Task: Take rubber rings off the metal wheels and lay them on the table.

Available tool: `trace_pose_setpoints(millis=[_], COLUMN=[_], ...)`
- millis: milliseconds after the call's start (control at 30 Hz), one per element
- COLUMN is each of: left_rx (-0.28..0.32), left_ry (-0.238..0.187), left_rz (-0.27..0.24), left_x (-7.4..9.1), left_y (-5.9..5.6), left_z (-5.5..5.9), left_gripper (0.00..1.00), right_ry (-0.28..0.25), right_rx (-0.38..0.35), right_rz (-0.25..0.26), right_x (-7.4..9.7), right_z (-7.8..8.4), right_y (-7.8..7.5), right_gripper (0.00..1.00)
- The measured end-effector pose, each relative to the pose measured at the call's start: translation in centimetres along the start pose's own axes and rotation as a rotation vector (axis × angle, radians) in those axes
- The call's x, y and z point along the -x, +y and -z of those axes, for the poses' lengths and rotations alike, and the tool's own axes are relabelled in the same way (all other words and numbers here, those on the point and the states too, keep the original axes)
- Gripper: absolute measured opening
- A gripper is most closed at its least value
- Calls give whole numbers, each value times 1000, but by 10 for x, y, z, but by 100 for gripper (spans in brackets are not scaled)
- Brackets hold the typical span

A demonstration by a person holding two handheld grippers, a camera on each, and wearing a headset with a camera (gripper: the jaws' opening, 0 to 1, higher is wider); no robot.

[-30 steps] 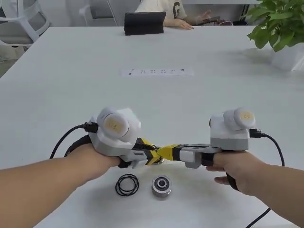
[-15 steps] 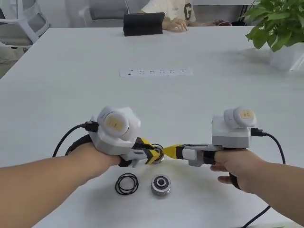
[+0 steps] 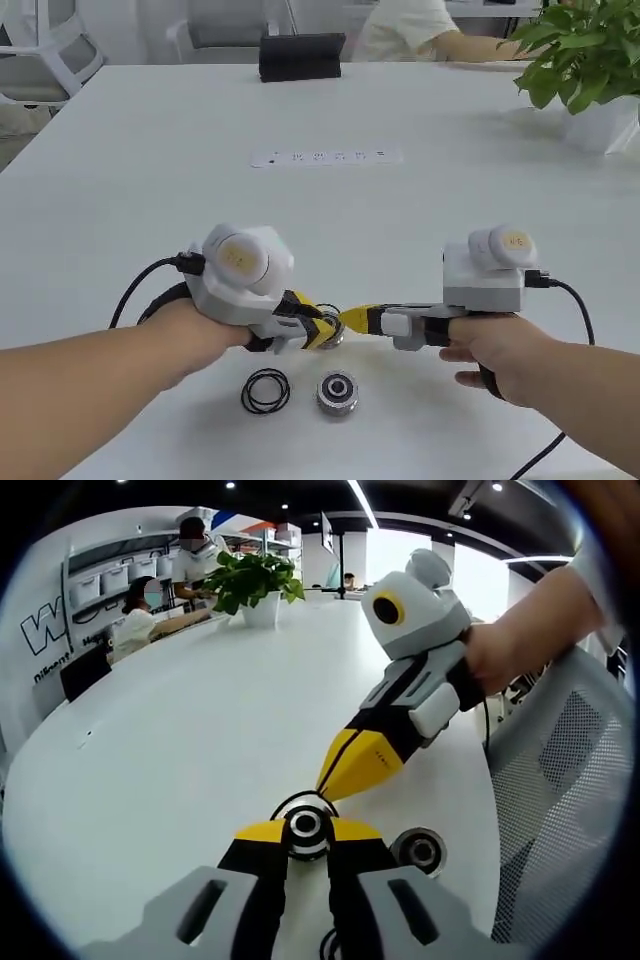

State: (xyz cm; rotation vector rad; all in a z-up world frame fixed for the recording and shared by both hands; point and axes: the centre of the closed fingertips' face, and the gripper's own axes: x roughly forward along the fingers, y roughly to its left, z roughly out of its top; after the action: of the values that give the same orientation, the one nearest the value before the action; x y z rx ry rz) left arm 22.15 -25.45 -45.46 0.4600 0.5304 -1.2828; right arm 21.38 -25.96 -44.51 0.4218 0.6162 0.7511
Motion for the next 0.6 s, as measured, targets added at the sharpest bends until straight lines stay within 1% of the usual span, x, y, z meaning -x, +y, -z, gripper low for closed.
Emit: trace_pose_setpoints(millis=[167, 267, 367, 500, 600], left_rx=[-1, -5, -8, -18, -10], left_ry=[-23, -33, -39, -55, -74], left_rz=[11, 19, 27, 35, 37], left_x=[6, 11, 16, 24, 29], left_y=[-2, -4, -6, -9, -10], left_z=[-6, -8, -9, -13, -17], left_gripper=[13, 22, 22, 27, 30], right_ry=[-12, -23, -34, -40, -47], right_rx=[-8, -13, -18, -20, -22], right_rz=[-5, -11, -14, -20, -28], right_x=[2, 3, 5, 7, 9], right_z=[-3, -7, -9, -11, -13], right_y=[1, 2, 3, 5, 9], right_gripper=[0, 0, 0, 0, 0])
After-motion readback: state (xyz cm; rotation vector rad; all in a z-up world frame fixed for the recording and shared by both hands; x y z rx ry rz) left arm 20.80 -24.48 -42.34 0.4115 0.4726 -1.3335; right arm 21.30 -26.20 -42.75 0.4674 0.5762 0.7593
